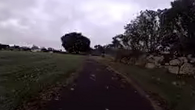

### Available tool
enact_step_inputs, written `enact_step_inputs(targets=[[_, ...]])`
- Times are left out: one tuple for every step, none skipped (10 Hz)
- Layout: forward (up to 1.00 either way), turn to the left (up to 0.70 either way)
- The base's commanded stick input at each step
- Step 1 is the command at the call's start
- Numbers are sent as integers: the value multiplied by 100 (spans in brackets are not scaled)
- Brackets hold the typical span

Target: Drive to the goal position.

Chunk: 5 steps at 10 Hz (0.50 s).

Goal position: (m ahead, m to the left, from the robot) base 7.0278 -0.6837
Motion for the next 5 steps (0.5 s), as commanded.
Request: enact_step_inputs(targets=[[85,0],[85,0],[85,0],[85,0],[85,0]])
